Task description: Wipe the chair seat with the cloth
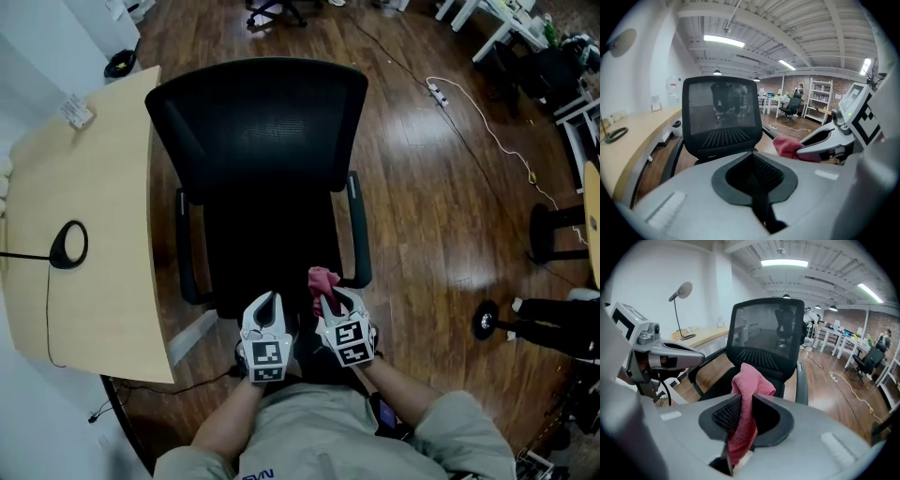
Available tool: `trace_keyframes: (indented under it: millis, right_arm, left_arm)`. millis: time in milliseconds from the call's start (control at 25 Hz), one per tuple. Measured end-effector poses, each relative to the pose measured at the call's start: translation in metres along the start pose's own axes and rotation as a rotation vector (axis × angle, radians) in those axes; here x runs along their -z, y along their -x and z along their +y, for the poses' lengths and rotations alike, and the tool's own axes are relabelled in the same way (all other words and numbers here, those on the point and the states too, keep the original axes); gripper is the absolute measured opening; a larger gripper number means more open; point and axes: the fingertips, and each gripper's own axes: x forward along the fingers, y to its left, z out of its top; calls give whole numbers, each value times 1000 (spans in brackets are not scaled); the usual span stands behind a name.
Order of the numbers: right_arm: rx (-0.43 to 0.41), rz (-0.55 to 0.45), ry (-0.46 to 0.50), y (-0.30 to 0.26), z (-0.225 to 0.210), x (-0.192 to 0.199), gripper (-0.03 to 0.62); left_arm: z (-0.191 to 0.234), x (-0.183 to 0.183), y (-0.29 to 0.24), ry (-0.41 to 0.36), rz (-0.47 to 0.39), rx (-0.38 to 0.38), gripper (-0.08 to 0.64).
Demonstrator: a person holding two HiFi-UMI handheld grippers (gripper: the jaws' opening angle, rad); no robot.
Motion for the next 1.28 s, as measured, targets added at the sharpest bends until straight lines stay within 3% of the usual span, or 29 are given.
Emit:
trace_keyframes:
  millis: [280,600,920,1280]
  right_arm:
    - [-128,-97,134,11,64,-79,64]
    - [-319,-179,326,7,184,-152,64]
    - [-494,-205,534,-1,320,-185,64]
    - [-680,-163,727,-9,467,-171,64]
  left_arm:
    - [55,-27,59,68,-74,-122,6]
    - [144,-36,147,154,-162,-306,5]
    - [229,-7,235,244,-203,-485,5]
    - [299,55,341,358,-215,-679,6]
